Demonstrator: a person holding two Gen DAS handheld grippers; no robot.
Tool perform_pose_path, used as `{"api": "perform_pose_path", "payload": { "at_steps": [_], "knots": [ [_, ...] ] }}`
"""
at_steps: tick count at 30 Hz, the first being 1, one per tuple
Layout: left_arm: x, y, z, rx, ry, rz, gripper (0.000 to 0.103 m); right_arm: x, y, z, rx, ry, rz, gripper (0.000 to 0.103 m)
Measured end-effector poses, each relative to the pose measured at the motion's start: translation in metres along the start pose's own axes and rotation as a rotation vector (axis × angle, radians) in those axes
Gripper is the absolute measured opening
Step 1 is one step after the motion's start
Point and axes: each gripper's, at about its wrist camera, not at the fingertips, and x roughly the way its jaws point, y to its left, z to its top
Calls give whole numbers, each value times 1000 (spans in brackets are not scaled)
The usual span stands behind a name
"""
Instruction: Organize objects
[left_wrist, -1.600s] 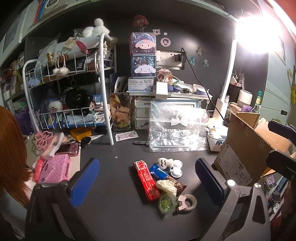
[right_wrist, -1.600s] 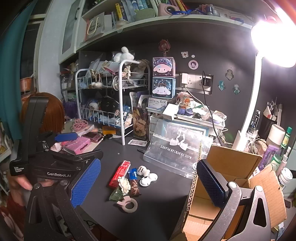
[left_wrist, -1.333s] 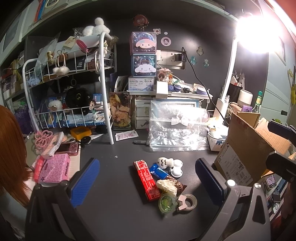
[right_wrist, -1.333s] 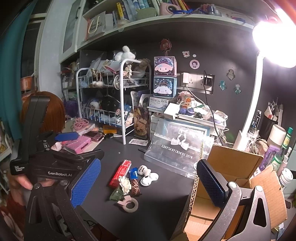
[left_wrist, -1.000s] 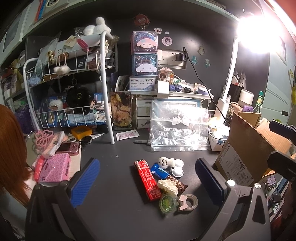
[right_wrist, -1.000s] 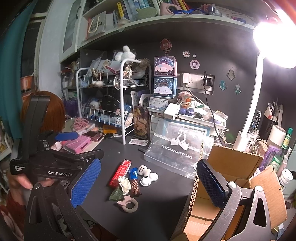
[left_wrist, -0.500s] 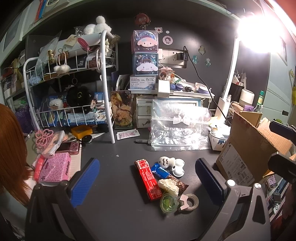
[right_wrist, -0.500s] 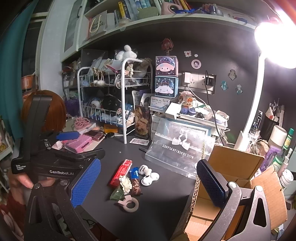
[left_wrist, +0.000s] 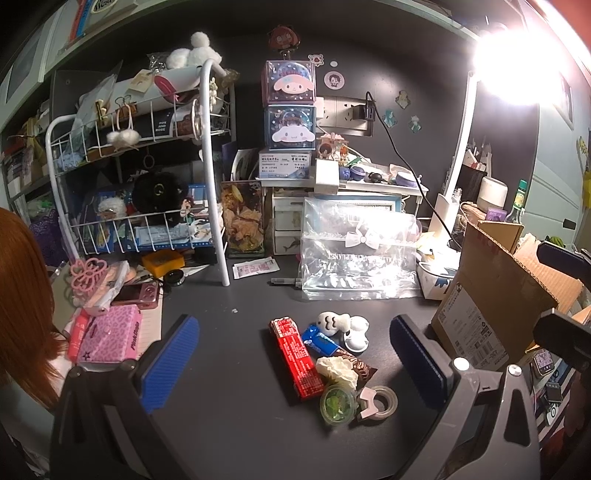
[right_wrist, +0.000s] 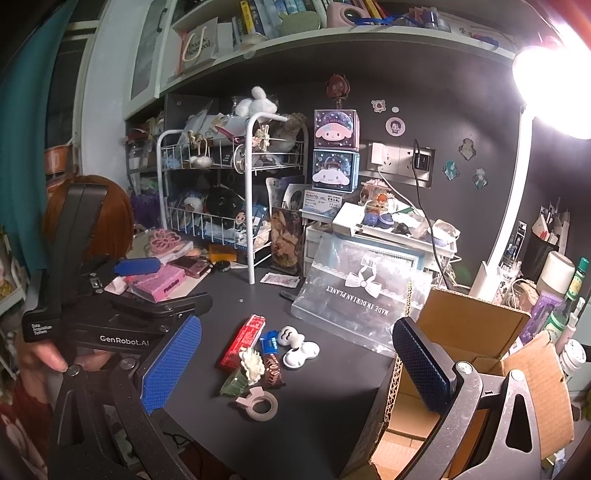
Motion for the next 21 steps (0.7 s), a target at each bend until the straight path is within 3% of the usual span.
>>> {"api": "perform_pose_path", "payload": {
  "at_steps": [12,21],
  "knots": [
    [4,2,0,-14,11,0,103,-3,11,-4,-14,-1,32,103],
    [19,21,3,-34,7,5,103,2,44,-3,-131,14,38,103]
  ]
}}
